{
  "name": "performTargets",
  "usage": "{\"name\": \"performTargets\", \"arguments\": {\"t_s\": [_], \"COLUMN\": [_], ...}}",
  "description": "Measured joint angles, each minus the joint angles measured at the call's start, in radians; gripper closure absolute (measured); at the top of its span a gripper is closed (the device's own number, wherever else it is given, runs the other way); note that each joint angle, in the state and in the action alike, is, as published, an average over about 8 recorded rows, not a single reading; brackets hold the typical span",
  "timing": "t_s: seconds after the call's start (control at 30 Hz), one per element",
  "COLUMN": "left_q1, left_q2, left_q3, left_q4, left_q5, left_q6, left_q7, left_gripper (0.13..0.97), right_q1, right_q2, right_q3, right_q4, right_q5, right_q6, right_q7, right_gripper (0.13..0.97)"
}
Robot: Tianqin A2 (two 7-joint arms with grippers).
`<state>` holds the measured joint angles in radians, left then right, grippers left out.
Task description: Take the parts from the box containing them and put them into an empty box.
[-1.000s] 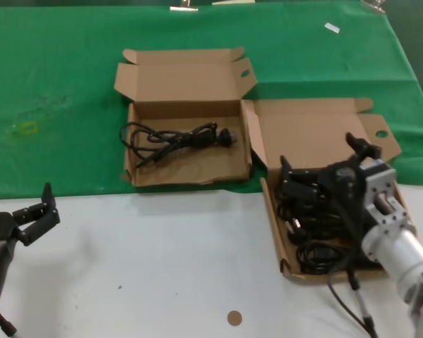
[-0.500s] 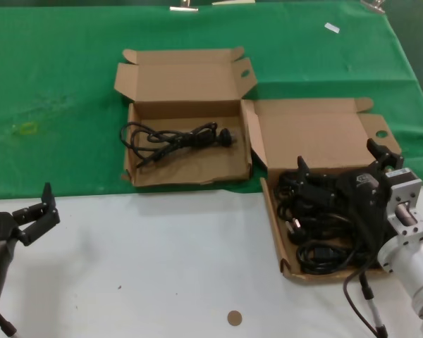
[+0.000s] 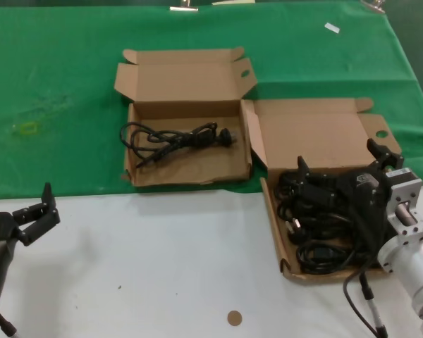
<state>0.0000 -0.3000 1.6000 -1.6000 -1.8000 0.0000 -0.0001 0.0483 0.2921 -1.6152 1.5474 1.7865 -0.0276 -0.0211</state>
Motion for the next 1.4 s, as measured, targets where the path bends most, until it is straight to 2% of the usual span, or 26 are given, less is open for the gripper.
{"name": "performTargets", "arguments": {"t_s": [1.4], "left_q1": [0.000], "left_q2": [0.000], "left_q3": [0.000], "left_q4": [0.000], "left_q5": [0.000], "left_q6": [0.000], "left_q7": [0.000], "left_gripper": [0.132], "right_q1": [0.000], "right_q2": [0.000], "right_q3": [0.000], "right_q4": [0.000], "right_q5": [0.000], "right_q6": [0.000], "right_q7": [0.000], "right_gripper": [0.129]}}
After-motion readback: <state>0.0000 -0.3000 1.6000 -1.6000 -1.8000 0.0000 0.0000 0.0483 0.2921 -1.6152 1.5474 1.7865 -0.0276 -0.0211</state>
